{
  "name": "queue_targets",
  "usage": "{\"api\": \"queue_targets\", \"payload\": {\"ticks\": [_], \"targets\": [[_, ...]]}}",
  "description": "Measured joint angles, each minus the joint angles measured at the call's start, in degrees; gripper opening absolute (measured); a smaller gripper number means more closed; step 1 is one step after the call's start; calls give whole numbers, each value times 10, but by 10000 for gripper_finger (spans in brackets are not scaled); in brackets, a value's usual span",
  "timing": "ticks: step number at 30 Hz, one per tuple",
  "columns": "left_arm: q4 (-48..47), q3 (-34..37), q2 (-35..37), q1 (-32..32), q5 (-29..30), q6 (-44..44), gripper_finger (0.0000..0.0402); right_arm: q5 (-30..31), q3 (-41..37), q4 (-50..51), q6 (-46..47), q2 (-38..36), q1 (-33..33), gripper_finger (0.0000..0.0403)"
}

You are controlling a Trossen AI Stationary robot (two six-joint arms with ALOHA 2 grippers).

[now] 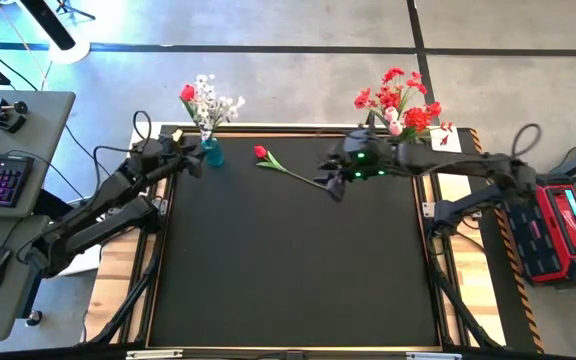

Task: Sort flowers into vase by color
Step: Put the red tulip flower into the blue vase

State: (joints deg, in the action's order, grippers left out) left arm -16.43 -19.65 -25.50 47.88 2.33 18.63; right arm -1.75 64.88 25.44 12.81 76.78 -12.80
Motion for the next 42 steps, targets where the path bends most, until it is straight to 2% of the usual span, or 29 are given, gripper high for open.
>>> {"api": "queue_targets", "payload": {"ticks": [6,10,12,18,25,32,35,37,42], "targets": [[-50,-22,0,-13,-17,34,212,-4,0,-3,22,93,-22,199],[-76,-41,0,-39,-21,37,197,-37,9,8,12,155,-23,199],[-85,-48,0,-52,-21,36,190,-35,34,36,-5,193,-16,199],[-92,-53,0,-84,-21,32,174,33,140,105,-59,309,-14,199],[-101,-52,0,-110,-22,54,171,36,220,114,-53,407,-57,196],[-123,-52,0,-138,-22,69,171,19,245,112,-68,443,-94,145],[-126,-52,0,-147,-22,79,171,-18,244,119,-78,451,-101,124],[-126,-52,0,-152,-22,83,171,-34,244,126,-78,451,-100,119],[-125,-52,0,-161,-22,89,171,-19,243,112,-101,452,-92,119]]}}
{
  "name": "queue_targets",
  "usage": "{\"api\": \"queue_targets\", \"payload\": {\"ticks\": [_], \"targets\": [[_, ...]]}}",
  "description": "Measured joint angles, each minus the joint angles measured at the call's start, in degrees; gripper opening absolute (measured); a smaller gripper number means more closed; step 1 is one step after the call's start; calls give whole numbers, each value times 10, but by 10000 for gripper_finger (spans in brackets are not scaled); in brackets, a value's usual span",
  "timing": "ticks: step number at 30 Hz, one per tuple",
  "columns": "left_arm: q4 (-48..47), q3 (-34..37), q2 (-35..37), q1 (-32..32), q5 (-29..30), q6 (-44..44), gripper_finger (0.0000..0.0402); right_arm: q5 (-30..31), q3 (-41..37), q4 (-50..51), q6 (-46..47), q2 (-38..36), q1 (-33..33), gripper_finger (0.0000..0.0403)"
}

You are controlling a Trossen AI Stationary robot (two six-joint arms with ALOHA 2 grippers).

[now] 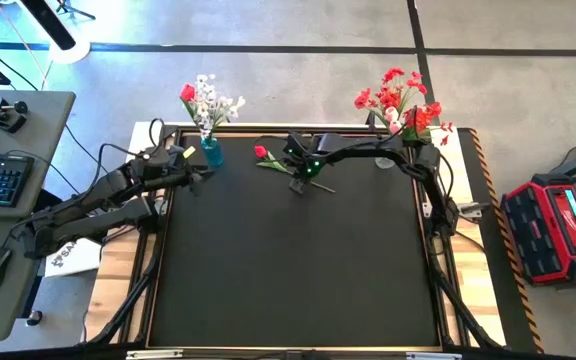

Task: Sort flowers into vase by color
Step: Put the red tulip flower into the blue vase

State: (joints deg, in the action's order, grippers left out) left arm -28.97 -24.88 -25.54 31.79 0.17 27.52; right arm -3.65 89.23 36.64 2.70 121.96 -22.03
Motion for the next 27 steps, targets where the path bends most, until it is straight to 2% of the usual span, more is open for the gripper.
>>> {"api": "queue_targets", "payload": {"ticks": [10,13,17,22,27], "targets": [[-1,0,0,-14,1,21,171,4,2,4,-1,30,-12,114],[-4,0,0,-20,0,33,171,-5,2,6,-2,30,-14,83],[-9,0,0,-27,0,51,171,-22,2,9,-2,31,-15,14],[-10,0,0,-34,-2,90,171,-32,1,13,13,29,-13,9],[-10,0,0,-44,-23,114,171,-106,-5,26,61,2,-9,3]]}}
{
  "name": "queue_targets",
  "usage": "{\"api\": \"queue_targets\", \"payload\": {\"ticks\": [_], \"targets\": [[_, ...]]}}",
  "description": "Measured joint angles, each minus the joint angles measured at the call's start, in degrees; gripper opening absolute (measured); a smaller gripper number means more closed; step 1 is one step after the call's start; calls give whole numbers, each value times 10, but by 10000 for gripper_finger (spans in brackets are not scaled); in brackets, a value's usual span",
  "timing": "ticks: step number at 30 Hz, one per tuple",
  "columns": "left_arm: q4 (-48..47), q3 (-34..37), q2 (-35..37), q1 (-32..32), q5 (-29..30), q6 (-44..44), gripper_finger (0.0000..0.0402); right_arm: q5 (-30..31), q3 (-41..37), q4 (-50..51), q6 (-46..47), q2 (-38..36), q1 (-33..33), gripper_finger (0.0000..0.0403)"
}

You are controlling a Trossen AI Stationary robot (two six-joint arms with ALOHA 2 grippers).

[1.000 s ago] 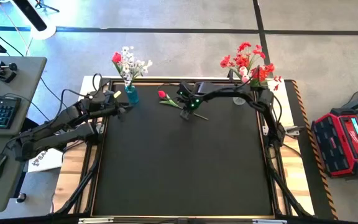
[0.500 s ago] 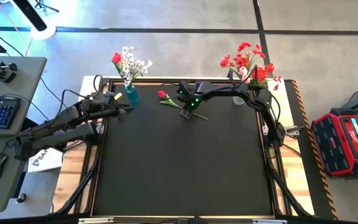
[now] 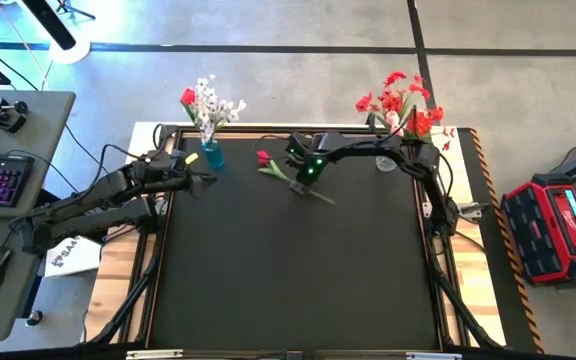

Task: Sort flowers into vase by color
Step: Put the red tulip flower into the blue vase

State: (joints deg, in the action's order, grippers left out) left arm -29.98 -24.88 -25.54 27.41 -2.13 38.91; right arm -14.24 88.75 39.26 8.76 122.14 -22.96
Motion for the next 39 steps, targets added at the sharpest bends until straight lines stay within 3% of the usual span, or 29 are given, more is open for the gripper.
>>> {"api": "queue_targets", "payload": {"ticks": [11,20,34,39], "targets": [[20,0,0,-24,-1,32,171,-30,3,-88,53,-125,8,0],[215,1,-23,-71,-2,22,171,-36,3,-152,24,-187,69,0],[506,1,-151,-179,19,-109,171,-70,4,-269,18,-194,134,0],[542,1,-174,-202,37,-136,165,-70,4,-282,32,-194,134,0]]}}
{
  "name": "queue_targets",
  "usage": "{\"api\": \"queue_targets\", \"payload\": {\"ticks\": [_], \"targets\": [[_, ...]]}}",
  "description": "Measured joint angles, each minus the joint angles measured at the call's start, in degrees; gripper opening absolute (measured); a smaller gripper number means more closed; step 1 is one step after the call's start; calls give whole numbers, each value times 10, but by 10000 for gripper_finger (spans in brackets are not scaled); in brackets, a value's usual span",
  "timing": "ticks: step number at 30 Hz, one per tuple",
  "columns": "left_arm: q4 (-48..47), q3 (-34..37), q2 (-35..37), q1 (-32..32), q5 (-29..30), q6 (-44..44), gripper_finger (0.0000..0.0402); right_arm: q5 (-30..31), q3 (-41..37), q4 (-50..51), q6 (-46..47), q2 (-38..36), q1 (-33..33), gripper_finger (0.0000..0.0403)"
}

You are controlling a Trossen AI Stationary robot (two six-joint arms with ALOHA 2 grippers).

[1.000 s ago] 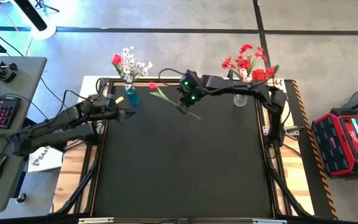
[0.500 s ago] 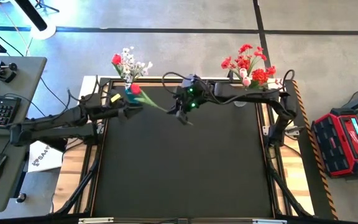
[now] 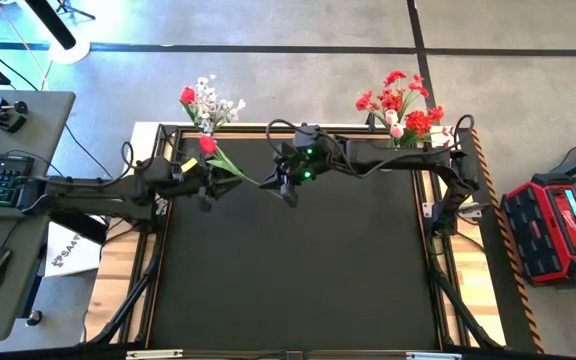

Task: Sort flowers into vase by color
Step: Put the red tulip flower into the blue vase

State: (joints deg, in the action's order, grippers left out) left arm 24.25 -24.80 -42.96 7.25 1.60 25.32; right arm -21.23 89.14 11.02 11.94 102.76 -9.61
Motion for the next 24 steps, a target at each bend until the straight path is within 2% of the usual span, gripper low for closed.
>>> {"api": "queue_targets", "payload": {"ticks": [4,13,20,24], "targets": [[-2,0,-4,-9,19,-1,130,0,0,-2,6,0,0,0],[0,0,-1,-18,60,-14,9,-5,0,-10,8,0,0,0],[0,0,-1,-18,65,-16,4,-7,0,-6,4,0,-1,1],[-9,0,6,-18,74,-44,2,13,0,10,-4,-2,-1,32]]}}
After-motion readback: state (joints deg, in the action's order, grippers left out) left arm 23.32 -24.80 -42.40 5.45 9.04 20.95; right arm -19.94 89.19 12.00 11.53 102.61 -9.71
